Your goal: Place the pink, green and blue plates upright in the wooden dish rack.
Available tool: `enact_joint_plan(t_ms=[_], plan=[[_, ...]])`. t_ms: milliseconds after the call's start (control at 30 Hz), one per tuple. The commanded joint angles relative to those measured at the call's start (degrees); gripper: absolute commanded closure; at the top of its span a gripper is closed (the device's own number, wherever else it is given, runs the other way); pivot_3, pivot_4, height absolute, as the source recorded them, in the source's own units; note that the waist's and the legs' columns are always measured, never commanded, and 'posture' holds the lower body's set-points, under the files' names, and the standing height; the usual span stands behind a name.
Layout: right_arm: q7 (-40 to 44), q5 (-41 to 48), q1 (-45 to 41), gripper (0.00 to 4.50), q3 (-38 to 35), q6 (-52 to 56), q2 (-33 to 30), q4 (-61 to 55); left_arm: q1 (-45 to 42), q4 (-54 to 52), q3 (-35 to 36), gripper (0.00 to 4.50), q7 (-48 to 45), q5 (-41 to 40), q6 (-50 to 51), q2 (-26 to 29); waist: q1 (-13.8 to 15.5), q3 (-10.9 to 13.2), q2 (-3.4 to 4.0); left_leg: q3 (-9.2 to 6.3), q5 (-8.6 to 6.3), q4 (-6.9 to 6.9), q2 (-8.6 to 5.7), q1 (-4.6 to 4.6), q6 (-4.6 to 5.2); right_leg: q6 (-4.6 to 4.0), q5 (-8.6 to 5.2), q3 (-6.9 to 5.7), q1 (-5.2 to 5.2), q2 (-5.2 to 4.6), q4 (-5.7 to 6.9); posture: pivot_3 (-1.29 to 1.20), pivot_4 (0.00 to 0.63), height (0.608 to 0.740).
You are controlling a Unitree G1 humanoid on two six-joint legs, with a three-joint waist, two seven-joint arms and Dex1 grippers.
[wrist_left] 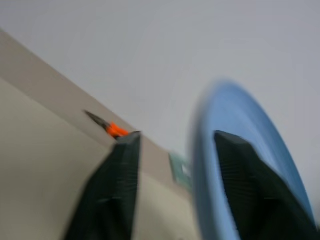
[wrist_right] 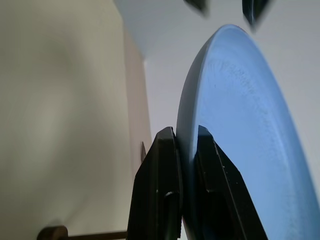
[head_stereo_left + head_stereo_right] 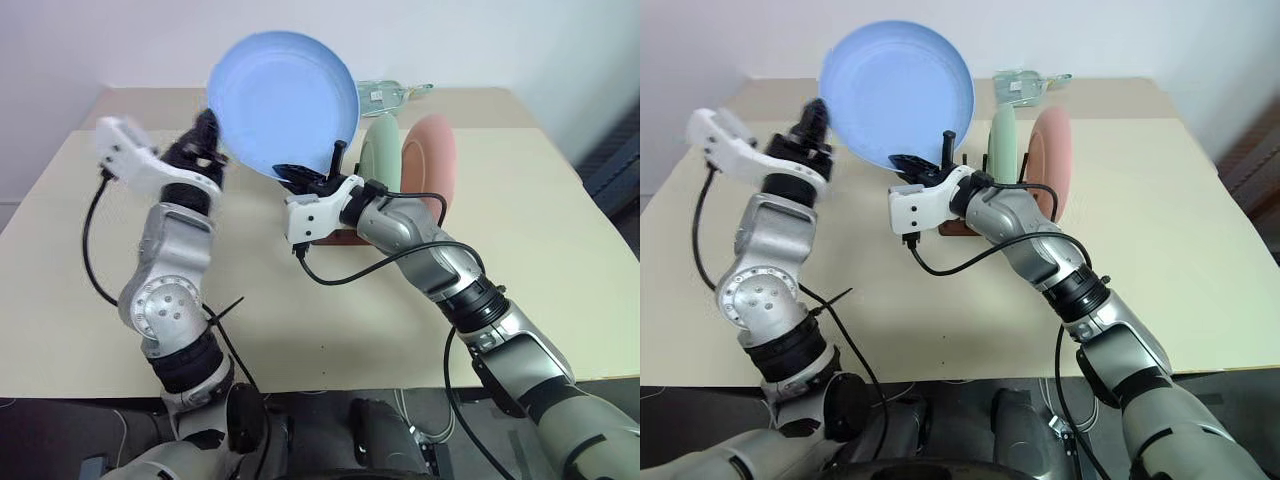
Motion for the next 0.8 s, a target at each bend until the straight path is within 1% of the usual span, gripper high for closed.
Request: enact_joint_plan(t_ms=[33, 67, 100, 133, 200, 267, 300, 333, 400, 500, 567, 667, 800], plan=[[-0.1, 5.8, -0.2, 4.5, -4.3, -1.4, 2.7, -4.3, -1.4, 6.6, 6.4, 1.57, 2.6, 5.8, -7.1, 8.0, -0.1, 0.0, 0.0, 0.02, 0.02, -0.03, 0.06, 0.02, -0.03, -0.02, 0.01, 0.0, -0.01, 0.05, -0.01, 0.0, 0.15, 0.74], [0.4, 9.7, 0.0, 4.5, -6.0, -0.2, 4.7, -5.7, -0.7, 9.1, 6.6, 1.57, 1.5, 7.3, -7.9, 10.7, -0.1, 0.0, 0.0, 0.01, 0.02, -0.07, 0.08, 0.03, -0.04, -0.03, 0.01, 0.0, -0.01, 0.07, -0.01, 0.0, 0.15, 0.74], [0.8, 13.3, 0.1, 4.5, -7.9, 1.4, 6.6, -7.2, 0.7, 10.8, 5.0, 1.57, -0.5, 9.7, -8.6, 13.5, -0.1, 0.0, 0.01, 0.02, 0.03, -0.07, 0.12, 0.02, -0.05, -0.03, 0.02, 0.01, -0.04, 0.11, 0.0, 0.0, 0.15, 0.74], [1.2, 17.6, 0.2, 4.5, -10.0, 3.8, 9.0, -8.8, 2.6, 12.0, 2.6, 1.57, -2.9, 12.0, -9.0, 15.8, 0.0, 0.0, 0.01, 0.02, 0.03, -0.06, 0.16, -0.01, -0.06, -0.05, 0.03, 0.01, -0.05, 0.16, -0.01, 0.0, 0.15, 0.74], [2.3, 27.9, 0.8, 4.5, -14.6, 12.4, 14.2, -13.0, 7.0, 13.5, -3.4, 1.57, -7.9, 15.8, -9.1, 18.7, 0.3, 0.0, 0.02, 0.02, 0.03, -0.05, 0.17, -0.02, -0.06, -0.07, 0.04, 0.02, -0.05, 0.17, 0.0, 0.0, 0.15, 0.74], [2.2, 37.3, 1.8, 4.5, -18.7, 22.5, 18.8, -17.4, 11.3, 14.5, -9.3, 1.57, -11.2, 19.8, -9.2, 20.2, 0.9, 0.0, -0.03, -0.07, 0.02, -0.02, 0.15, -0.04, -0.04, -0.07, 0.04, 0.0, 0.03, 0.16, -0.01, 0.0, 0.15, 0.74], [0.0, 43.5, 2.5, 4.5, -21.8, 29.6, 22.1, -20.1, 14.0, 14.5, -12.6, 1.57, -12.9, 22.4, -10.9, 20.4, 1.3, 0.0, -0.02, -0.07, 0.0, -0.01, 0.14, -0.04, -0.01, -0.08, 0.04, 0.0, 0.04, 0.14, 0.0, 0.0, 0.15, 0.74], [-2.4, 47.8, 3.1, 4.5, -24.3, 35.0, 24.8, -22.2, 16.1, 14.3, -15.5, 1.57, -14.3, 24.3, -12.3, 20.3, 1.4, 0.0, 0.0, -0.07, -0.09, -0.01, 0.11, -0.04, 0.16, -0.12, 0.06, 0.0, 0.04, 0.13, 0.0, 0.0, 0.15, 0.74], [-6.7, 54.5, 4.6, 4.5, -28.2, 44.9, 28.2, -25.4, 19.2, 13.7, -19.6, 1.57, -16.3, 27.0, -14.9, 19.5, 1.5, 0.0, 0.03, -0.09, -0.14, -0.05, 0.12, -0.03, 0.25, -0.16, 0.08, 0.01, 0.0, 0.12, 0.02, 0.0, 0.15, 0.74], [-11.6, 58.1, 6.4, 4.5, -30.7, 53.4, 29.3, -27.7, 21.3, 13.3, -22.1, 1.57, -19.0, 27.3, -16.6, 17.6, 1.5, 0.0, 0.11, -0.07, -0.14, -0.08, 0.19, -0.1, 0.25, -0.32, 0.13, 0.0, -0.16, 0.16, 0.04, 0.0, 0.15, 0.74], [-14.2, 60.4, 7.0, 4.5, -31.8, 56.8, 29.9, -28.9, 22.1, 12.9, -23.7, 1.57, -21.2, 27.7, -17.5, 17.2, 1.3, 0.1, 0.21, 0.0, -0.13, -0.09, 0.35, -0.09, 0.23, -0.44, 0.13, 0.0, -0.2, 0.32, 0.03, 0.0, 0.15, 0.74], [-16.2, 62.2, 7.3, 4.5, -32.3, 58.6, 29.8, -29.6, 22.9, 12.5, -25.9, 1.57, -23.9, 29.3, -18.4, 17.5, 0.4, 0.0, 0.42, 0.06, -0.12, -0.17, 0.46, -0.08, 0.2, -0.39, 0.19, 0.0, -0.26, 0.42, 0.05, 0.0, 0.15, 0.74], [-19.9, 65.3, 7.1, 4.5, -34.7, 60.3, 30.5, -28.5, 23.4, 12.1, -26.5, 1.57, -26.3, 29.0, -19.6, 16.6, -0.1, 0.0, 0.44, 0.11, -0.12, -0.18, 0.49, -0.03, 0.2, -0.37, 0.2, 0.0, -0.24, 0.42, 0.05, 0.0, 0.15, 0.74]])
